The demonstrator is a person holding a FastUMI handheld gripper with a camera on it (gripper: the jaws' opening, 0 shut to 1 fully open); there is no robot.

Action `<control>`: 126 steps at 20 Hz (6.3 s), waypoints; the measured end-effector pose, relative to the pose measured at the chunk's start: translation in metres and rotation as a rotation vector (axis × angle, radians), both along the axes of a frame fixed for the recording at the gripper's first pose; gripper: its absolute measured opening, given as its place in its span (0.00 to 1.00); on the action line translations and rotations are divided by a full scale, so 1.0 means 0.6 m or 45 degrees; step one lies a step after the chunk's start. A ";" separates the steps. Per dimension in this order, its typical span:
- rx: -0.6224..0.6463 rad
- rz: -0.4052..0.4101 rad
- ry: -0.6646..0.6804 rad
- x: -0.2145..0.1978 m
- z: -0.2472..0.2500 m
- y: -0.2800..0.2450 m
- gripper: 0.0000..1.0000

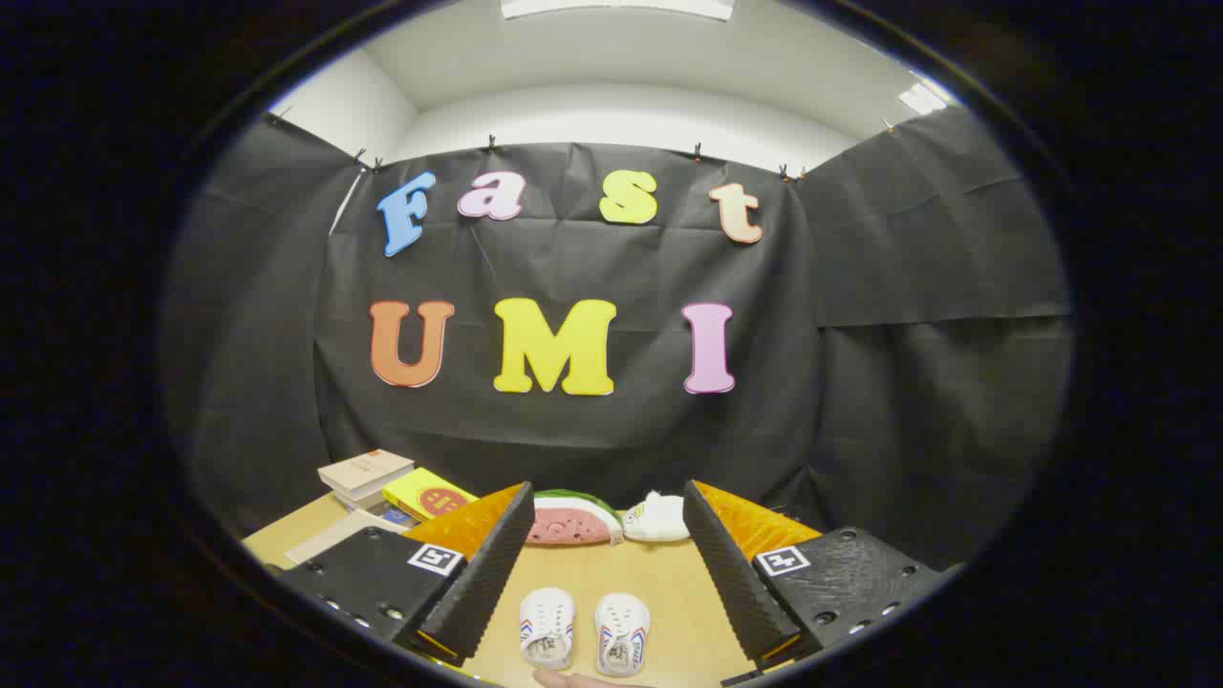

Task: Open the storage box then place both shoes into the box .Put the left shoe in first, then the right shoe, with the right side of both shoes facing outward in a uniform manner.

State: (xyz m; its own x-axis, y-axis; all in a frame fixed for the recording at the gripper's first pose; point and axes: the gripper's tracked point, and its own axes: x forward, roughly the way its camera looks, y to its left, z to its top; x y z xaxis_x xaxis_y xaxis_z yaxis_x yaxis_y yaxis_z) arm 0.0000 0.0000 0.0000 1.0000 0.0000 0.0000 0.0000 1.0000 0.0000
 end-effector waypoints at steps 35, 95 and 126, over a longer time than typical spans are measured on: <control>0.479 0.693 0.987 0.174 -0.325 0.226 0.95; 0.797 1.550 1.479 0.043 -0.098 0.793 0.08; -0.214 0.421 1.666 0.147 -0.543 0.084 0.82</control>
